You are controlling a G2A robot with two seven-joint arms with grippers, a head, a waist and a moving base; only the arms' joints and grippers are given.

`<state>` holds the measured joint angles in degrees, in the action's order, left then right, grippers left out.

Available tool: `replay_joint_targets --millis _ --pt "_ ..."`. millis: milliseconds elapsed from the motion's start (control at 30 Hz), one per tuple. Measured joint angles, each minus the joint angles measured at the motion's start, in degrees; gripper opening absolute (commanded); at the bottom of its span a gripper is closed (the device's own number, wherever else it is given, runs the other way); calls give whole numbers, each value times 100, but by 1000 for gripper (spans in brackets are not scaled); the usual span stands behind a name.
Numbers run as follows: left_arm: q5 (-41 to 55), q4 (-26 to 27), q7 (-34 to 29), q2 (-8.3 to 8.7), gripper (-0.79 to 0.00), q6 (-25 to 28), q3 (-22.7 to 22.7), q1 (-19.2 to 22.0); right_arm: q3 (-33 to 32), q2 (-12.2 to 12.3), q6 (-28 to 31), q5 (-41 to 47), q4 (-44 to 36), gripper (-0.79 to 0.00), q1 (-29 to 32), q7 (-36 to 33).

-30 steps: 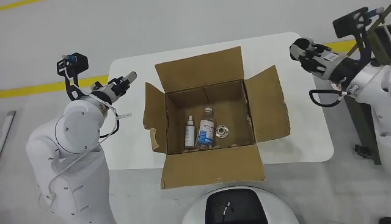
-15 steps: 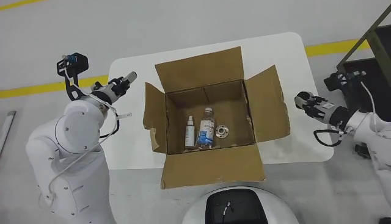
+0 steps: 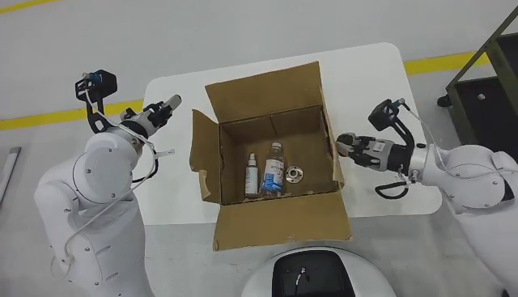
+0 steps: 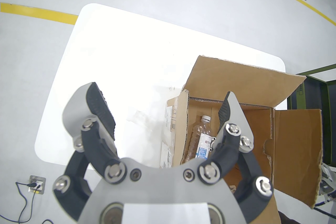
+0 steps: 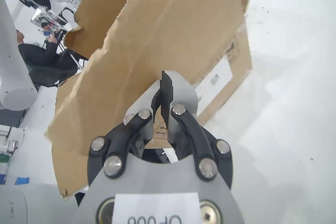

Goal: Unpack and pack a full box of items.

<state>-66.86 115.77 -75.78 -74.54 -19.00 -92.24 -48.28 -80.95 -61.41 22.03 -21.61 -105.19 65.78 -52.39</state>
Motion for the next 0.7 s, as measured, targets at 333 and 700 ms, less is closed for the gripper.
replay_joint_targets --millis 333,700 --pt "0 0 0 0 0 0 0 0 886 -24 -161 -847 -178 -785 -343 -377" --pt "-158 -23 695 82 -785 888 -122 -471 327 54 -392 -421 -253 -785 -190 -48"
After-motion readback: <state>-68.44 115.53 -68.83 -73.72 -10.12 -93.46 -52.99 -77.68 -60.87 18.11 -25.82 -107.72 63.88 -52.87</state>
